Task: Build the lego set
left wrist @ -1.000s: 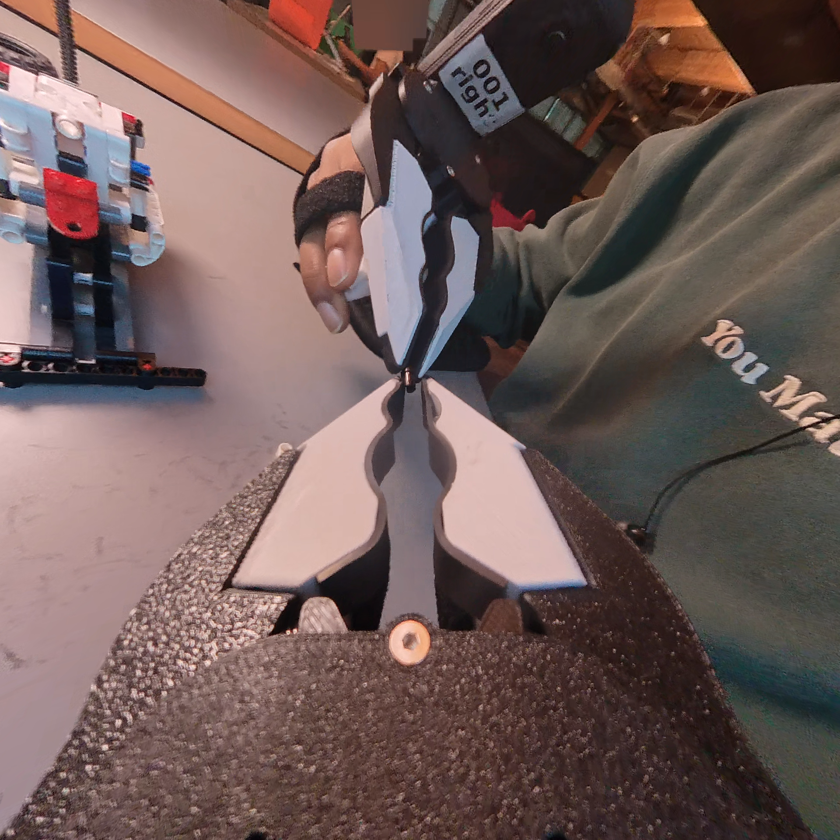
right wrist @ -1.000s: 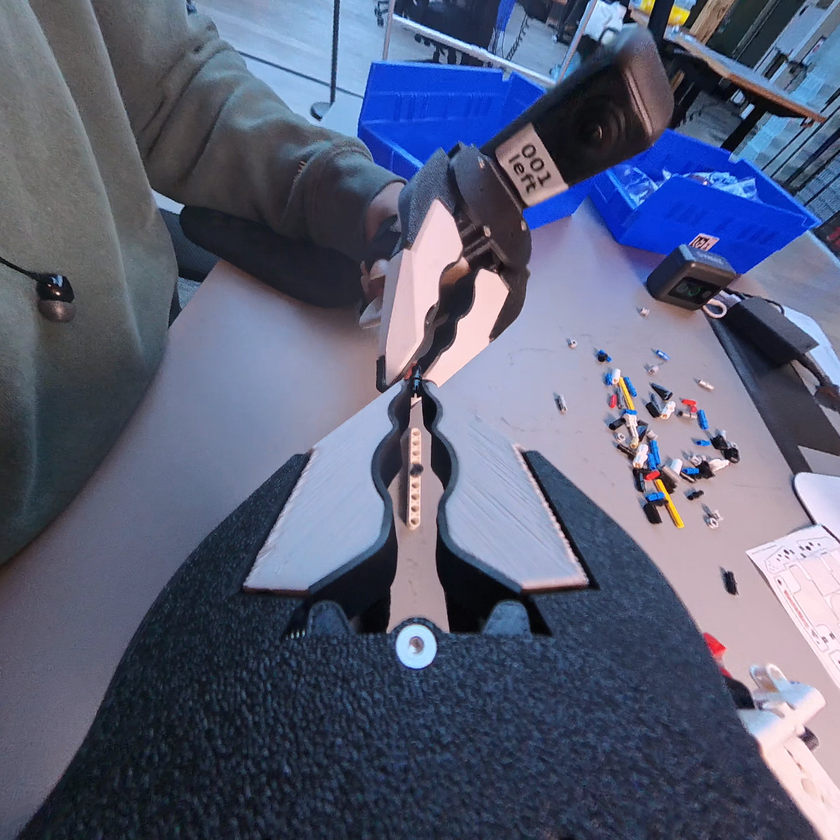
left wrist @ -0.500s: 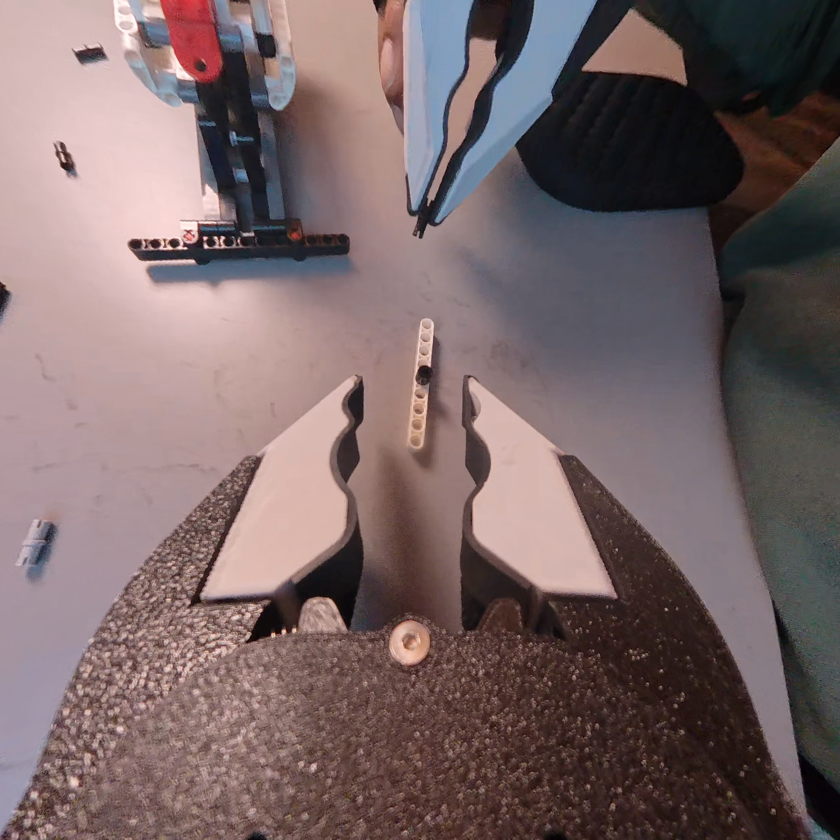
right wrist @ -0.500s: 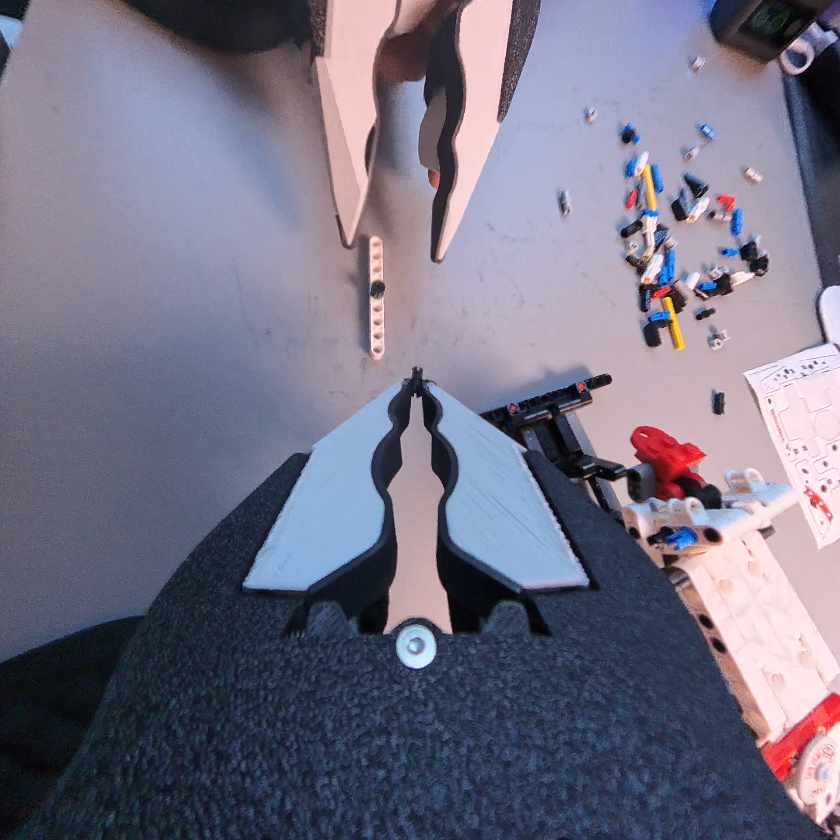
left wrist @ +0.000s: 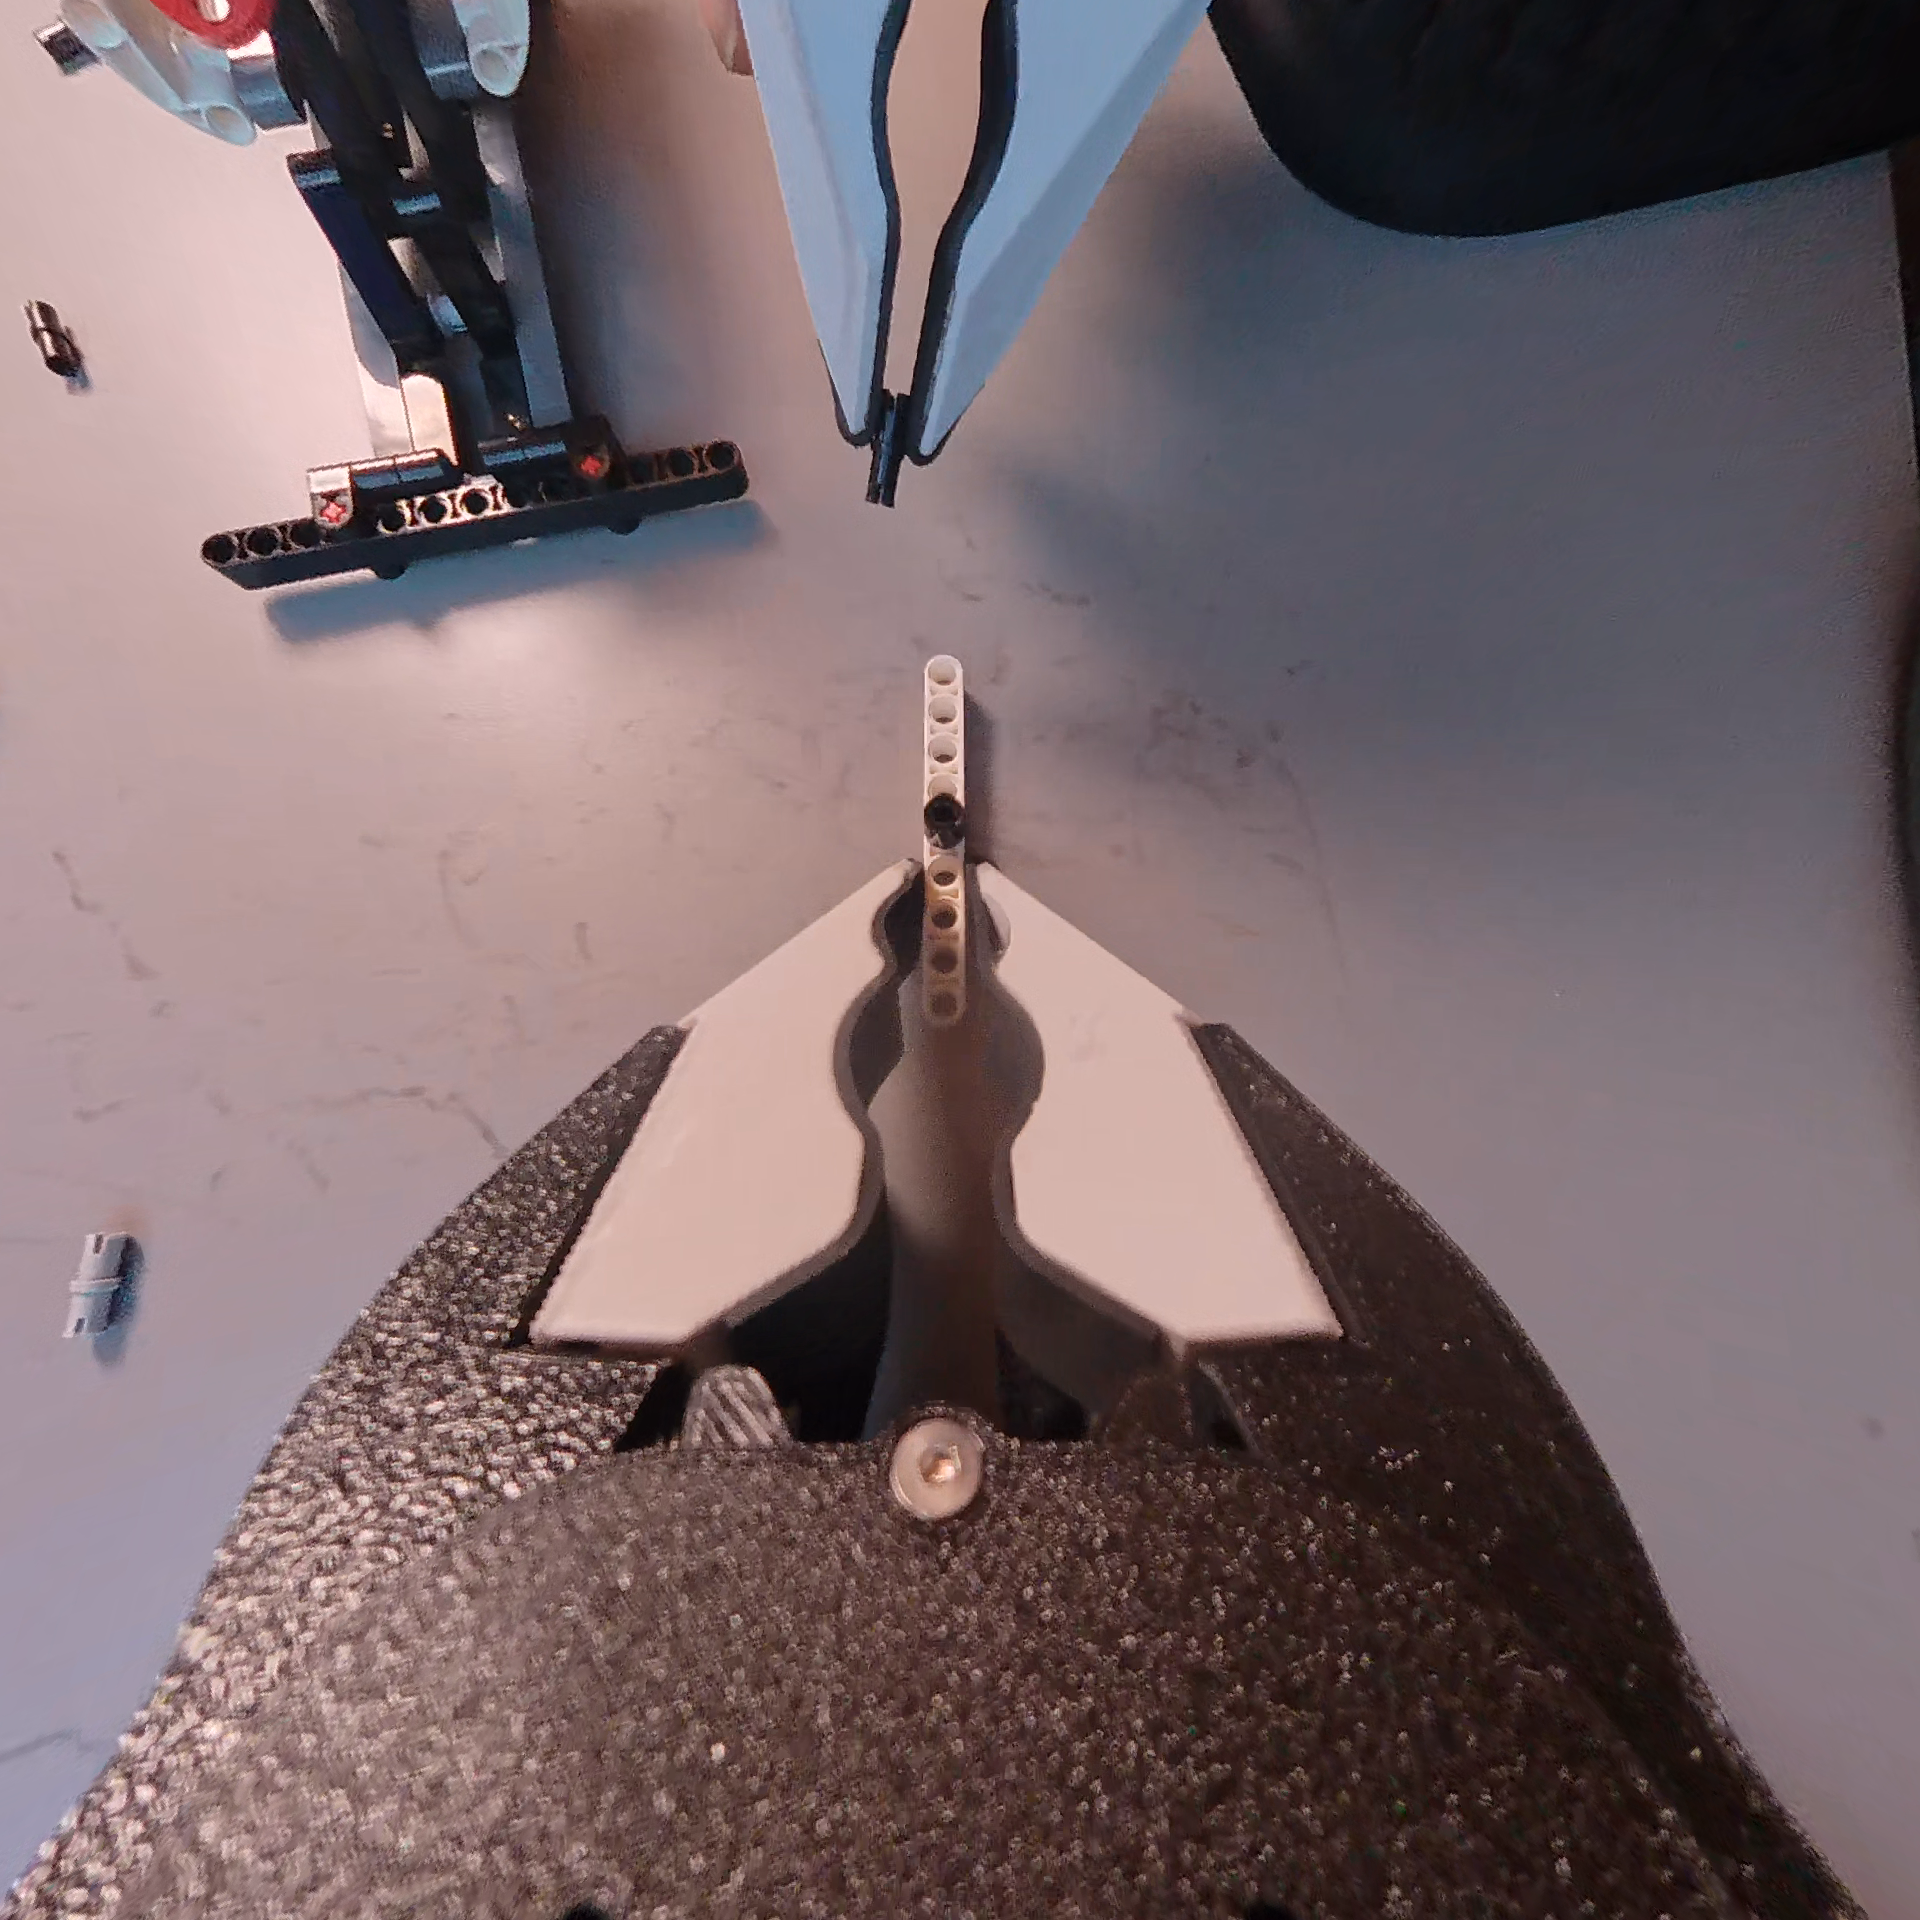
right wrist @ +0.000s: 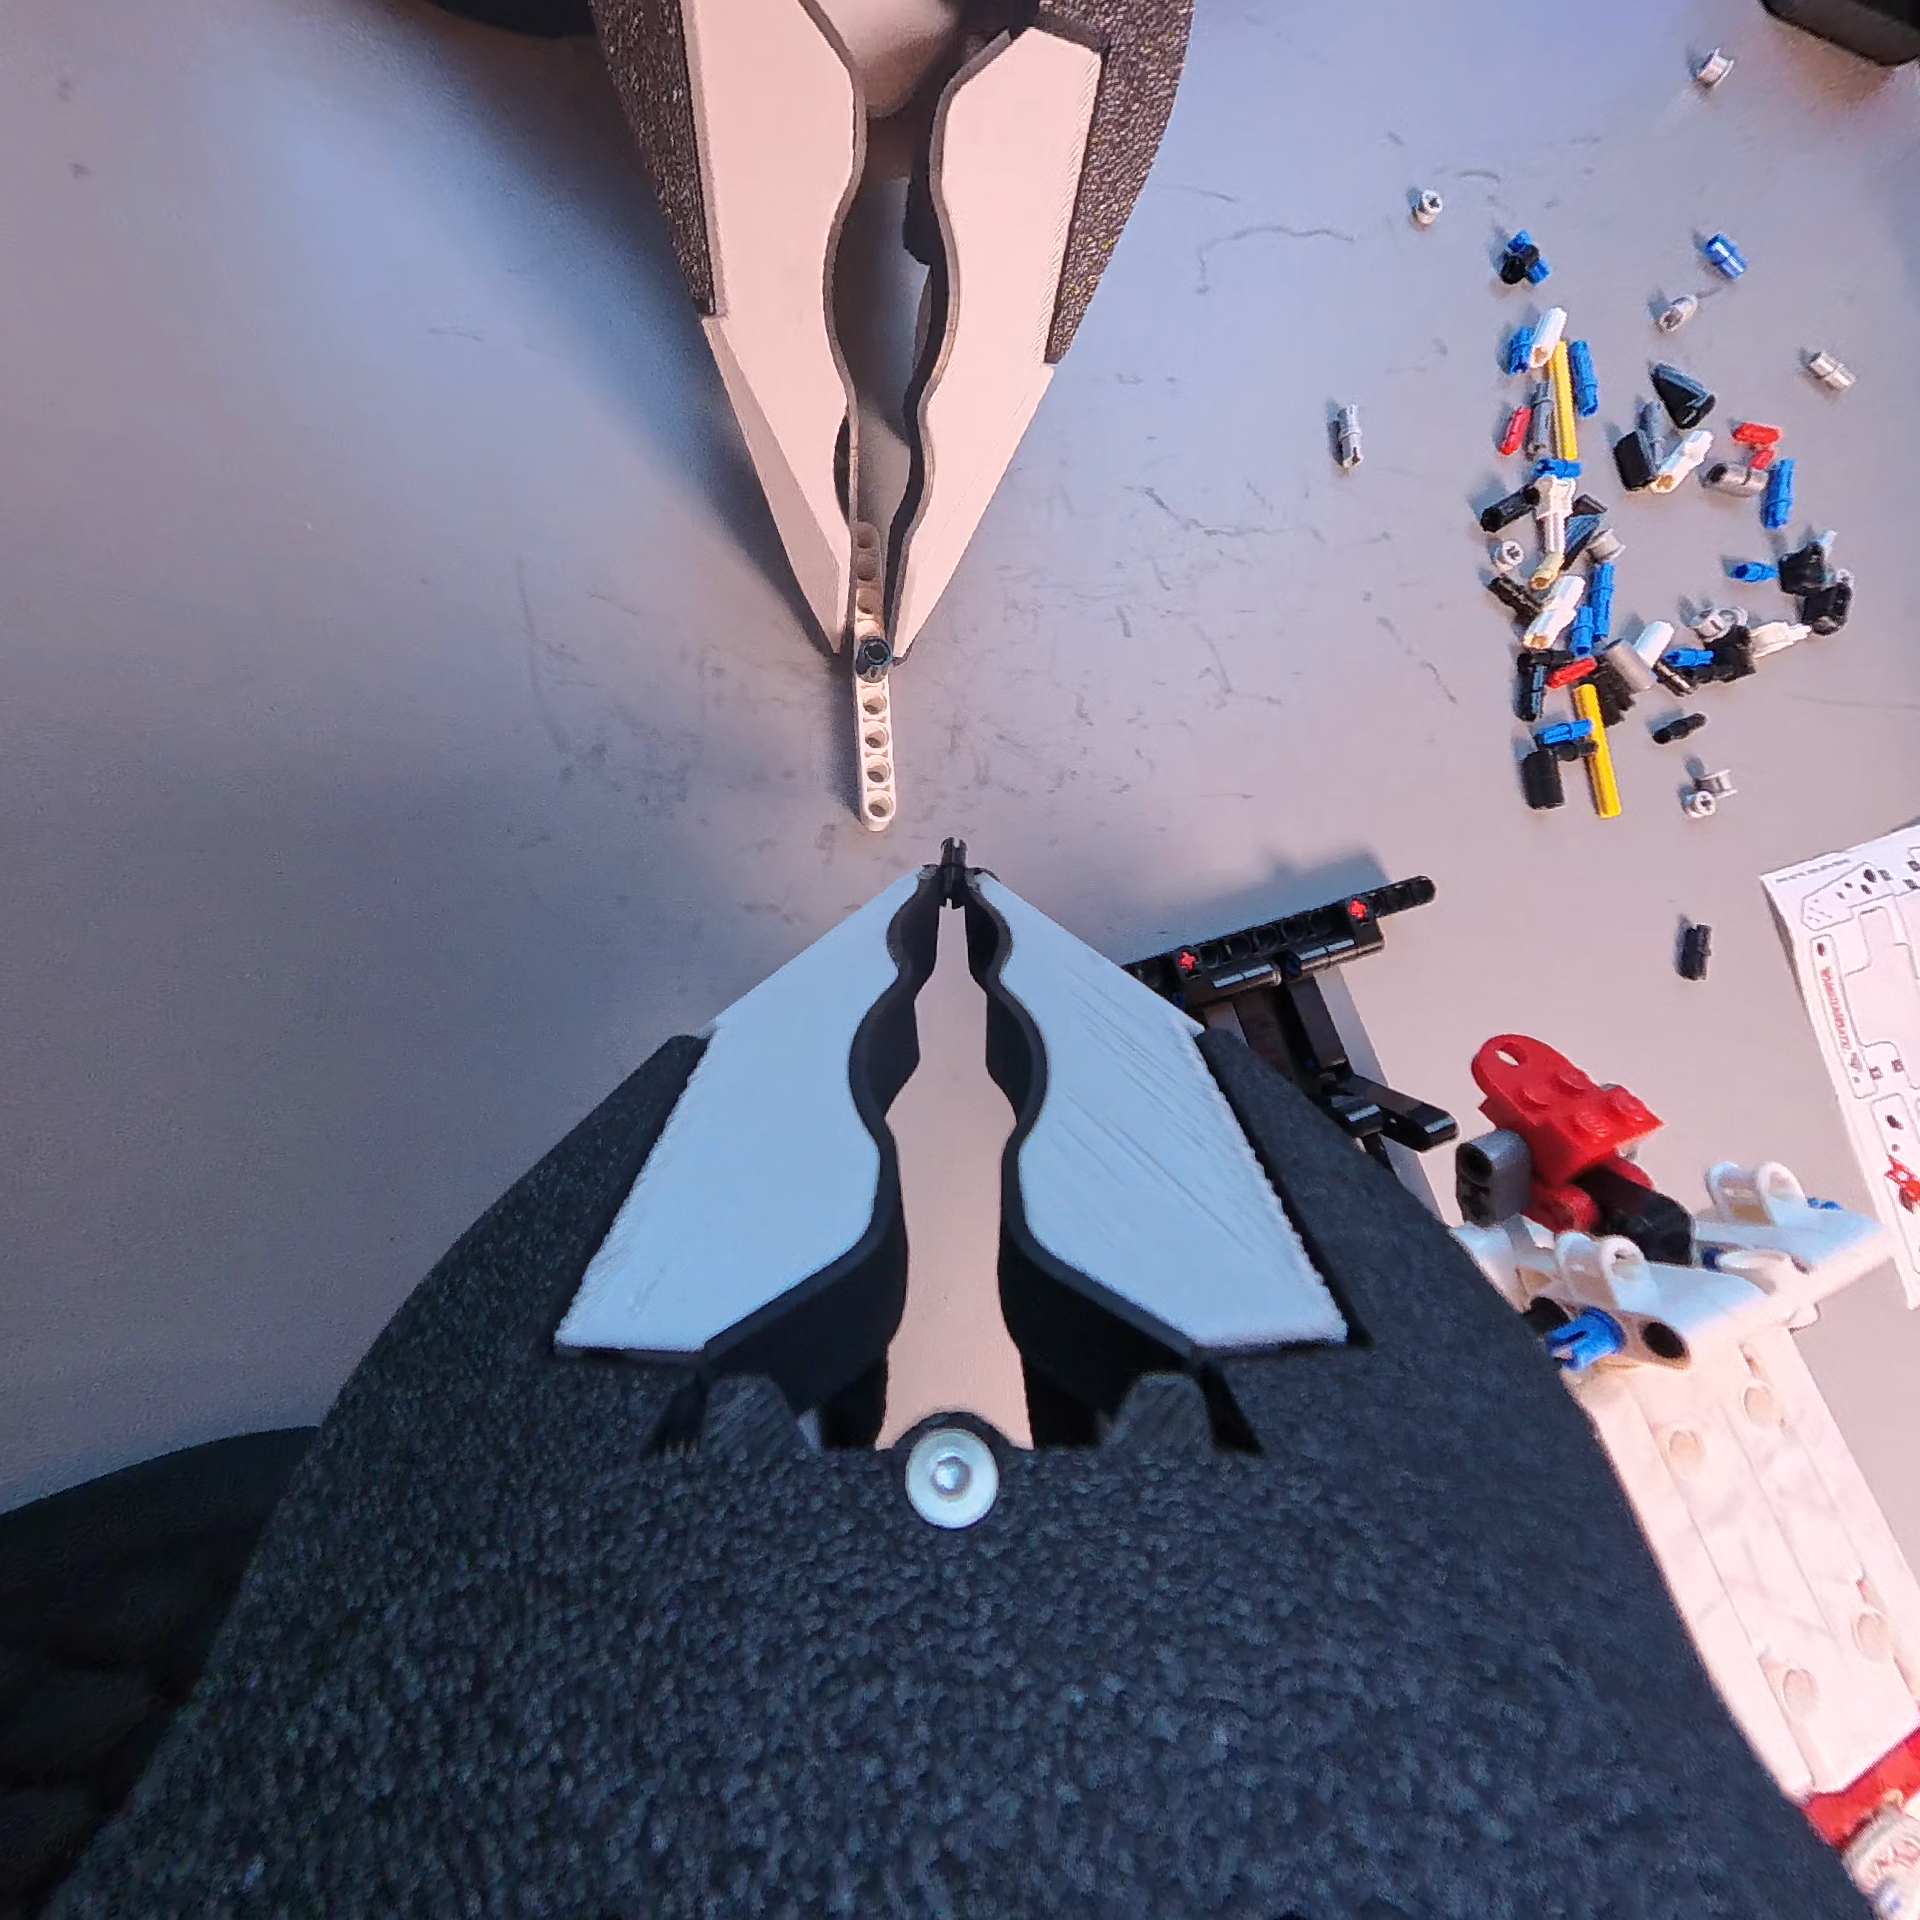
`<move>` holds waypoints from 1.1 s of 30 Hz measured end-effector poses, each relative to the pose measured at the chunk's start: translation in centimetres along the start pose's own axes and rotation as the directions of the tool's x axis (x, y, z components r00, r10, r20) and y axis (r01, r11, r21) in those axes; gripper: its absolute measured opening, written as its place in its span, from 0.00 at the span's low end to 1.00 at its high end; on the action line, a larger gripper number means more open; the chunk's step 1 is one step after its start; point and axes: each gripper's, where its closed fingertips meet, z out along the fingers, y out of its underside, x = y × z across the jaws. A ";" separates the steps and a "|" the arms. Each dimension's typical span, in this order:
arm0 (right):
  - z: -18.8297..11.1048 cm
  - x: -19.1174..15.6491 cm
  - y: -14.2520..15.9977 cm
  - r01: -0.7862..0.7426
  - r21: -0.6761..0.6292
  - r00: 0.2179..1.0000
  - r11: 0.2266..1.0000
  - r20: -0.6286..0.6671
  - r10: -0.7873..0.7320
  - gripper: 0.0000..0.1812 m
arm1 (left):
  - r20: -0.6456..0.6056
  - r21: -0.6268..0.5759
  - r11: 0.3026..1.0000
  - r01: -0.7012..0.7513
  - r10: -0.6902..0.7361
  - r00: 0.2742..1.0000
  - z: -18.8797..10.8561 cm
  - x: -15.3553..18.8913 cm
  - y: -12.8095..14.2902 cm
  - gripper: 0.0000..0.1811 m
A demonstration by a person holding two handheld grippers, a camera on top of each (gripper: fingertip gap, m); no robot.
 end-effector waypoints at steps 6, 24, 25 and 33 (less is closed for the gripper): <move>-0.2 0.1 0.3 -0.015 -0.038 1.000 0.999 0.009 0.015 0.02 | 0.003 -0.008 1.000 0.015 -0.015 1.000 0.0 0.0 0.0 0.04; 0.8 -0.2 -0.2 0.049 -0.137 0.988 0.989 0.151 -0.028 0.02 | -0.003 0.005 0.999 0.031 -0.031 1.000 0.0 0.1 0.0 0.04; 0.8 -0.2 -0.1 0.043 -0.140 0.988 0.989 0.156 -0.021 0.02 | -0.011 0.006 0.999 0.033 -0.033 0.999 0.0 0.1 0.0 0.05; 1.3 -1.1 -0.3 0.054 -0.146 0.979 0.988 0.202 -0.023 0.02 | -0.019 0.020 0.999 0.041 -0.041 0.999 -0.4 0.0 -0.2 0.06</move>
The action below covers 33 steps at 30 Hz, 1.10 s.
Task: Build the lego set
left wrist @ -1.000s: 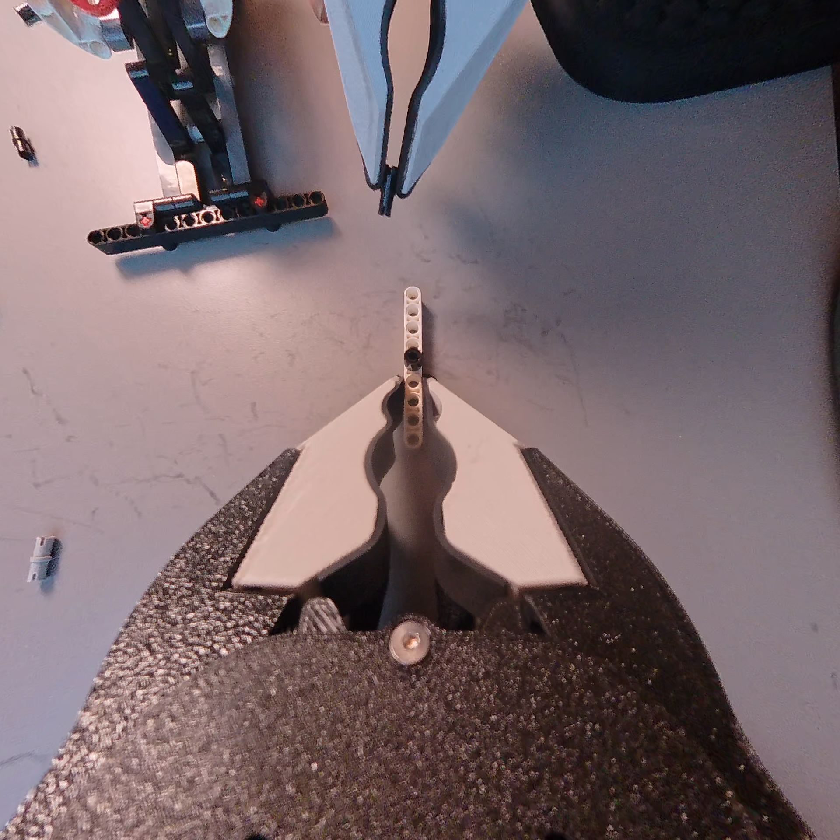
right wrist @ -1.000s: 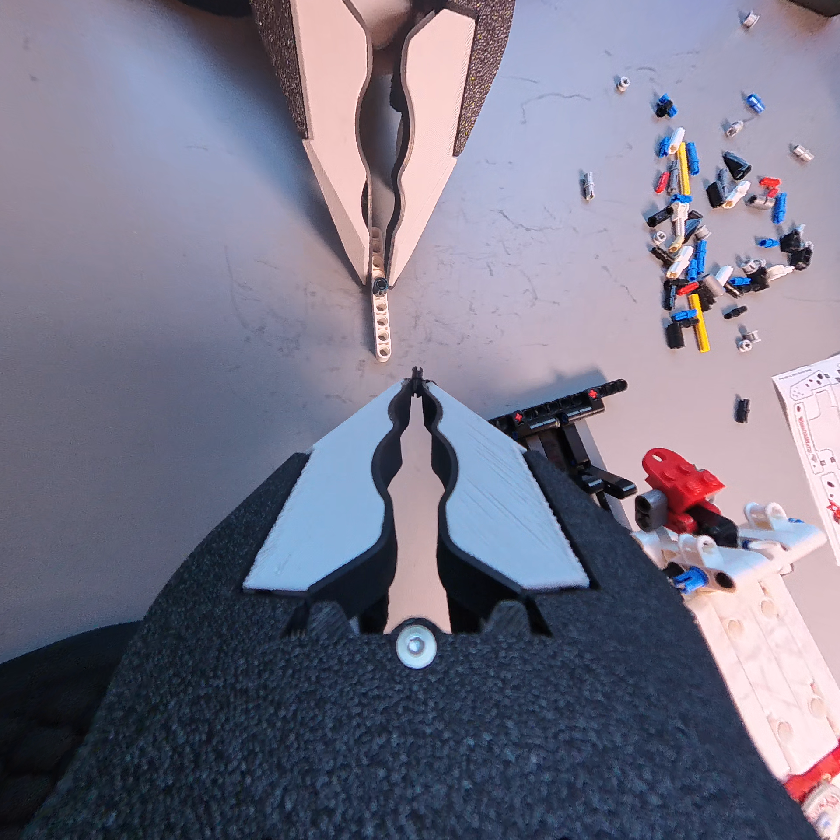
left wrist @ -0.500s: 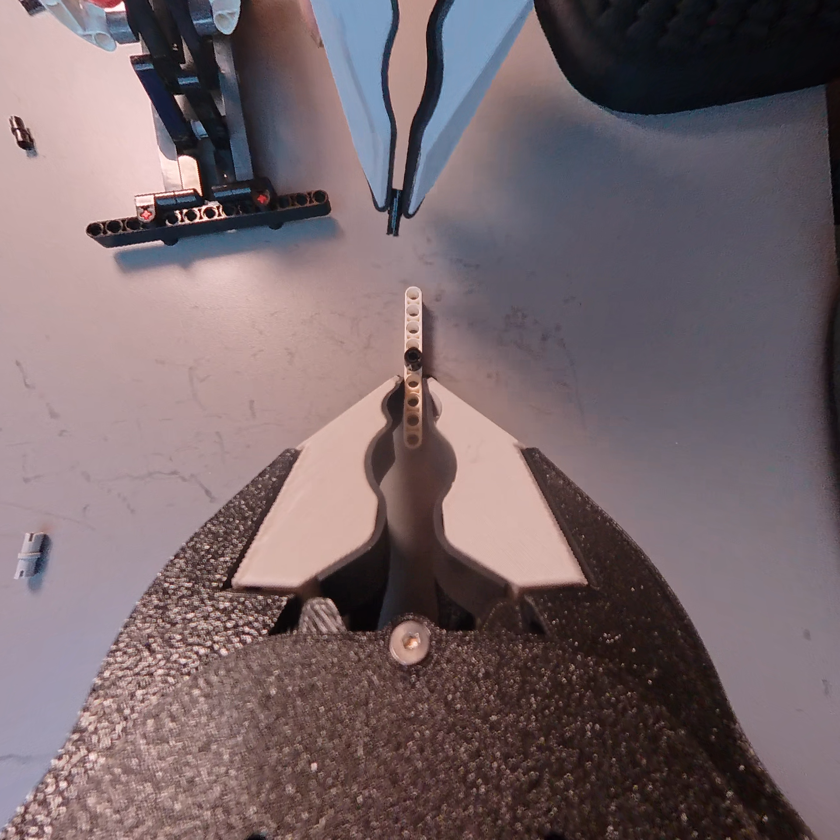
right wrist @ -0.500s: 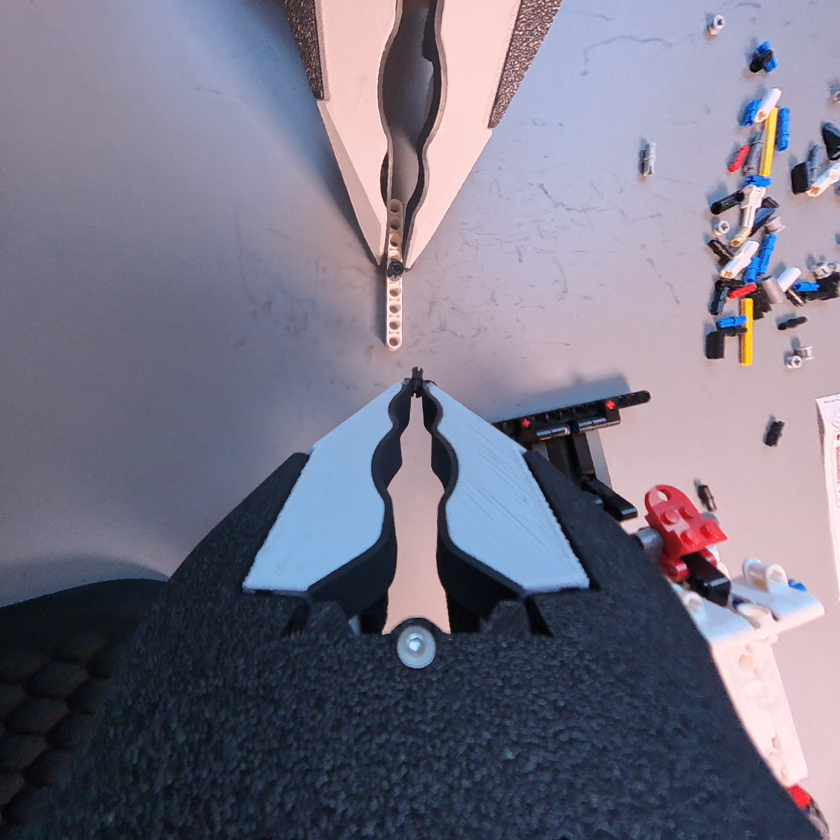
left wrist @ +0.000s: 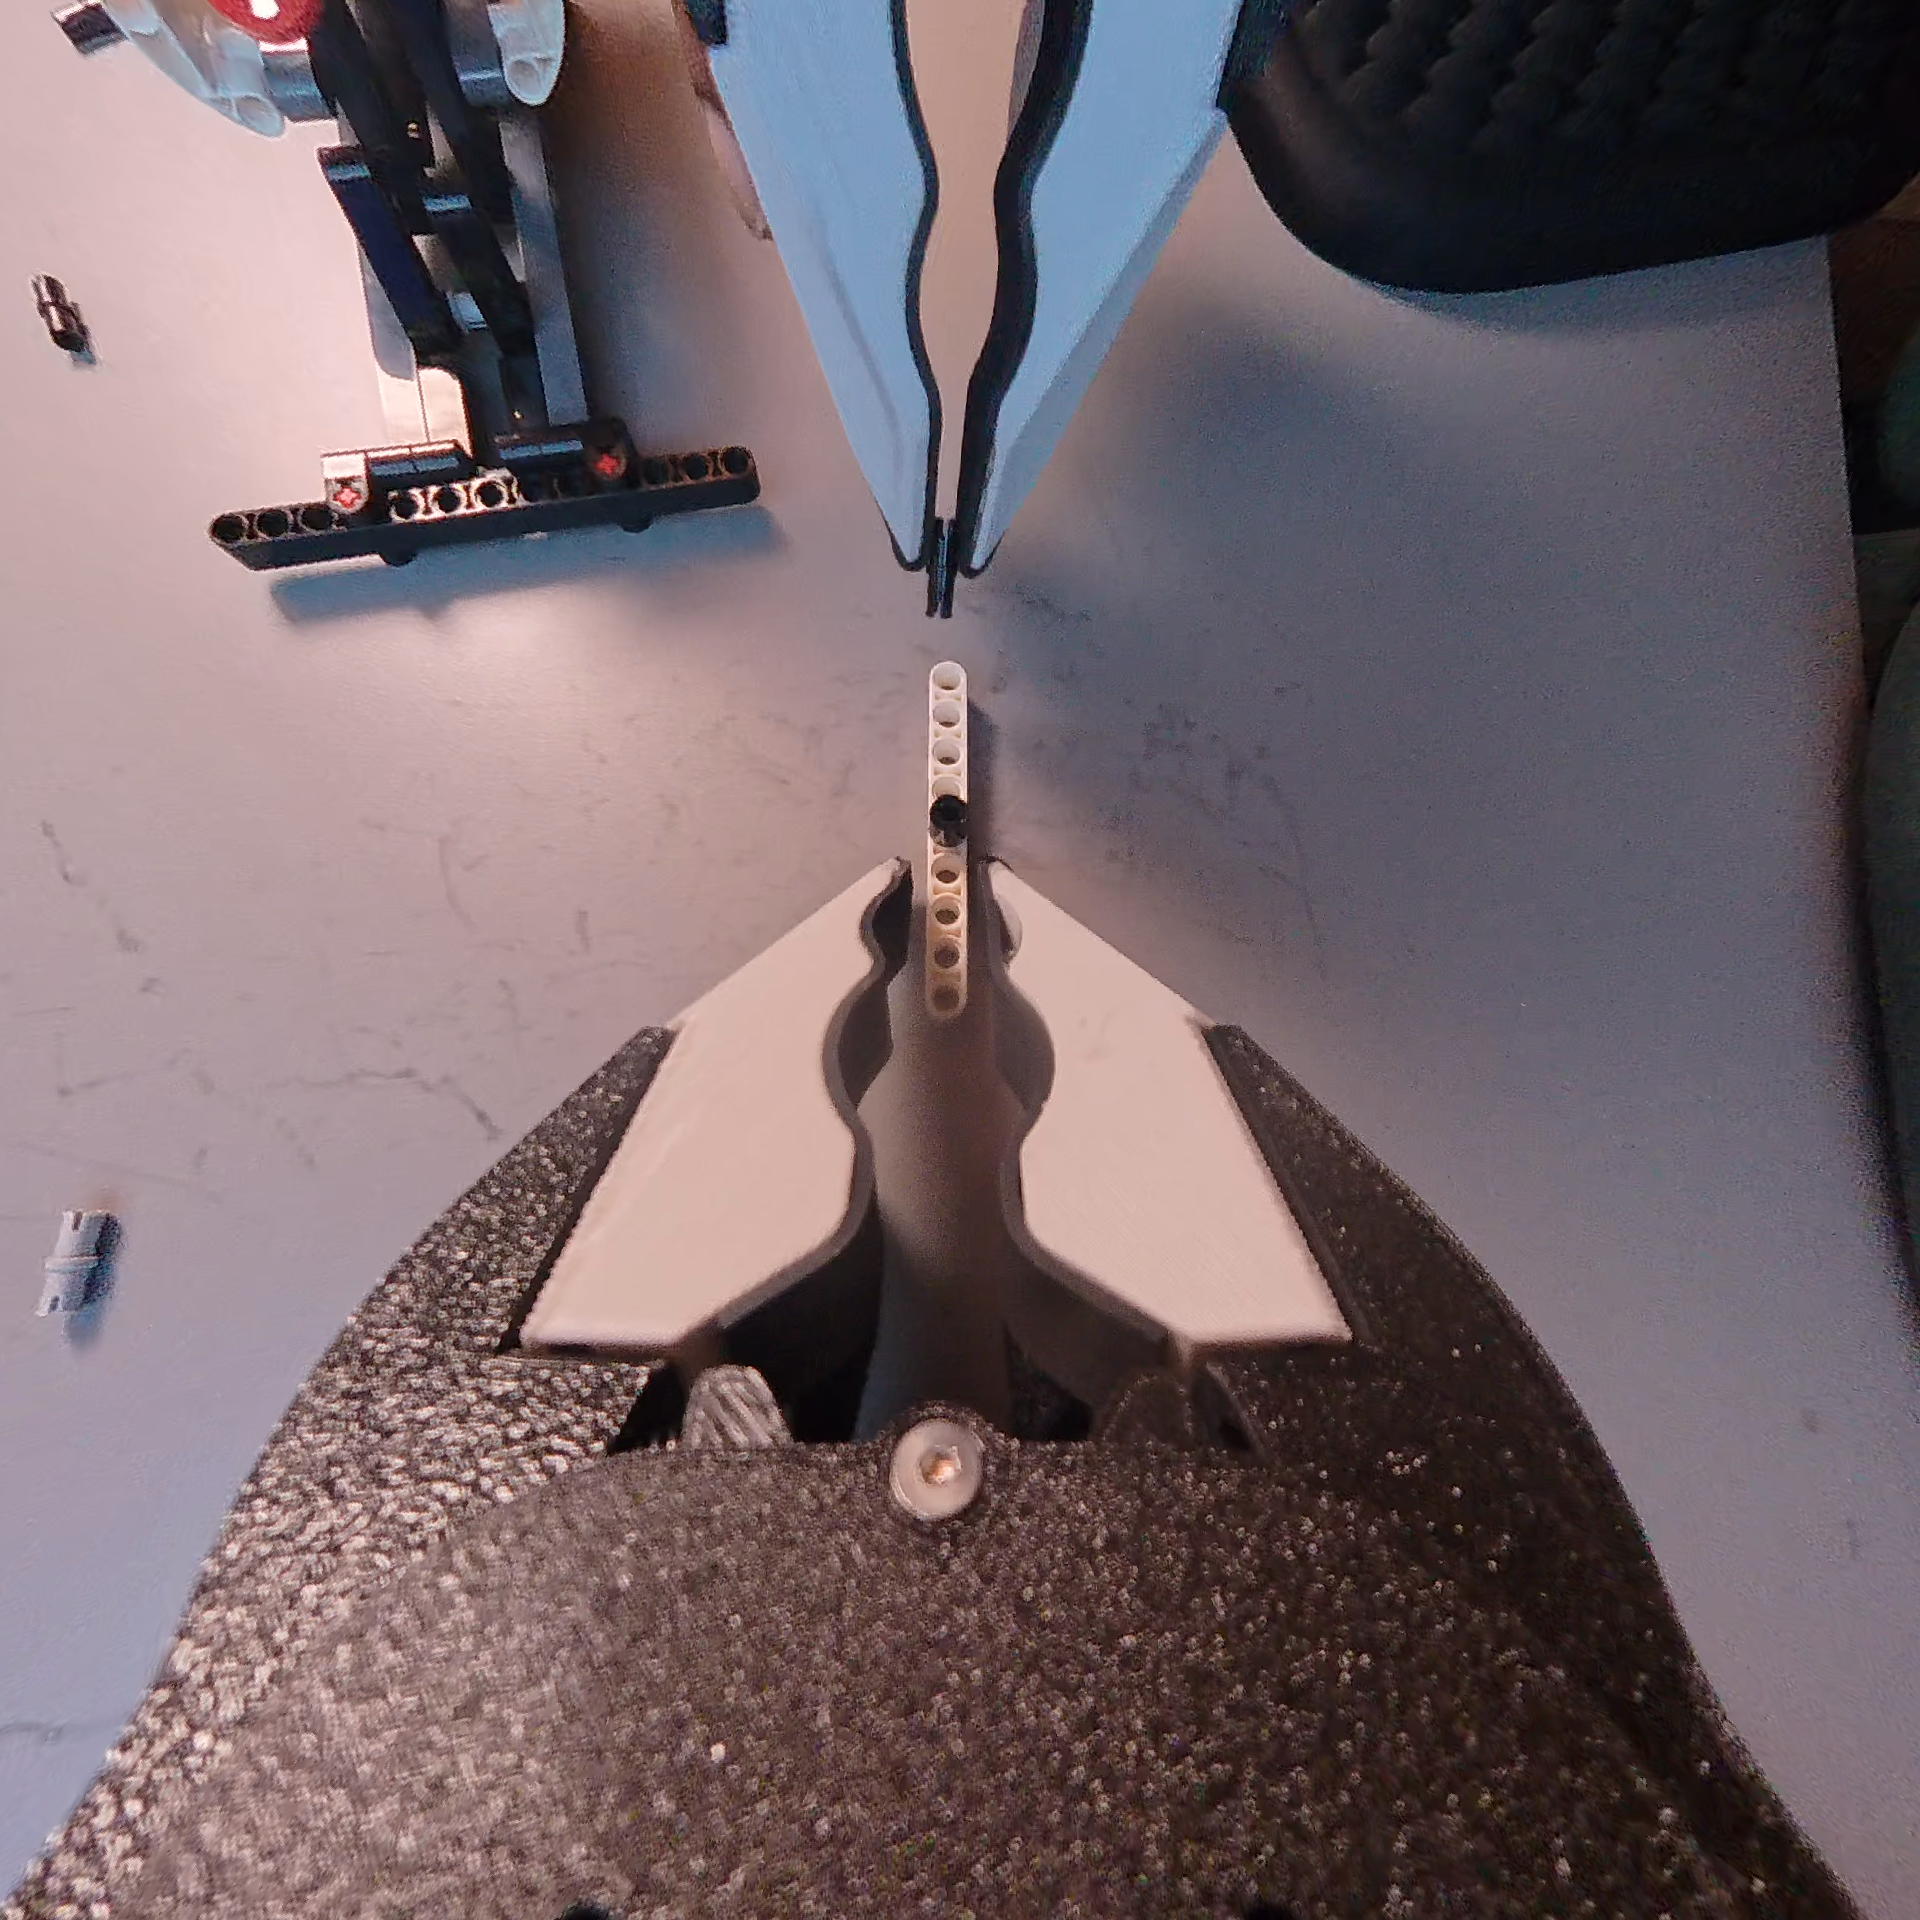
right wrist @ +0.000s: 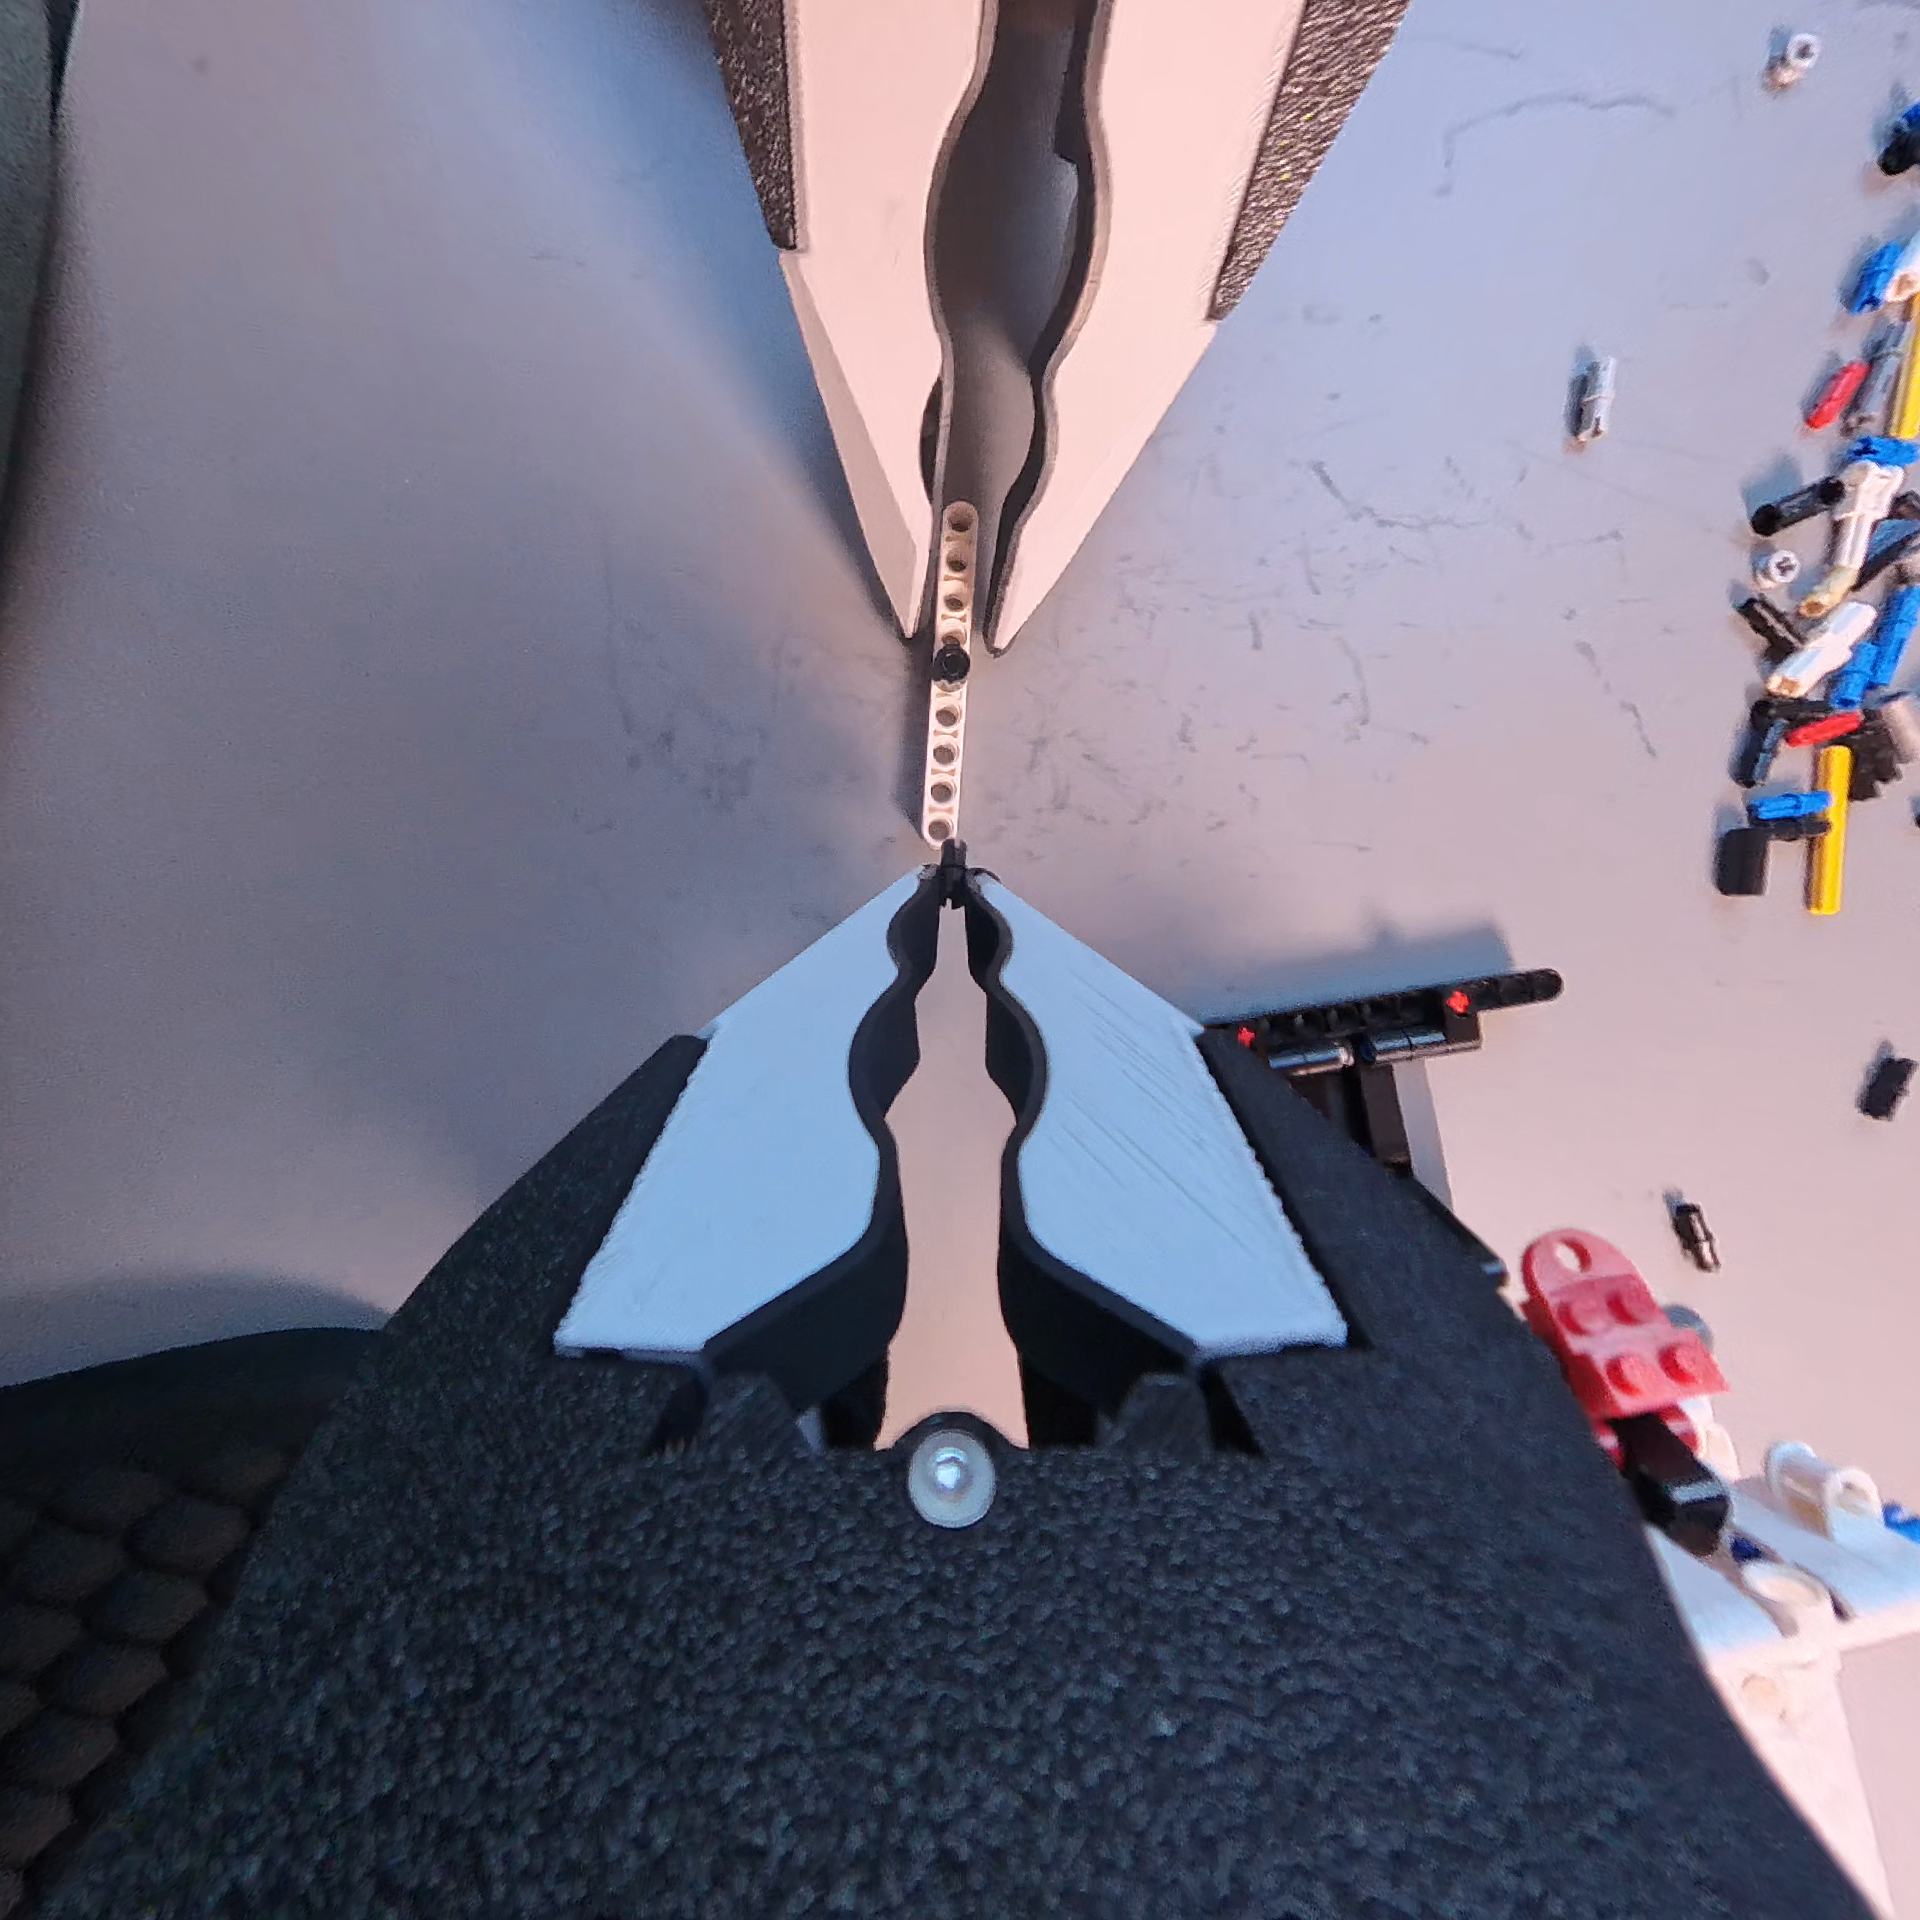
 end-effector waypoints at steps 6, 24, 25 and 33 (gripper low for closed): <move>0.7 0.0 -0.5 0.082 -0.086 0.997 0.993 0.009 -0.082 0.02 | -0.003 0.027 1.000 -0.009 0.009 1.000 -0.1 0.2 -0.6 0.07; -1.3 -1.4 -5.8 0.094 0.207 0.996 0.974 -0.018 -0.092 0.02 | -0.166 0.258 0.964 0.060 -0.017 0.986 -3.2 2.2 -4.6 0.02; -1.5 -1.5 -6.0 0.088 0.230 0.996 0.969 -0.016 -0.087 0.02 | -0.175 0.269 0.961 0.064 -0.017 0.984 -3.3 2.3 -4.8 0.02; -2.9 -1.4 -7.0 0.007 0.396 1.000 0.918 -0.024 0.002 0.02 | -0.203 0.348 0.933 0.086 -0.014 0.979 -4.0 2.4 -5.9 0.02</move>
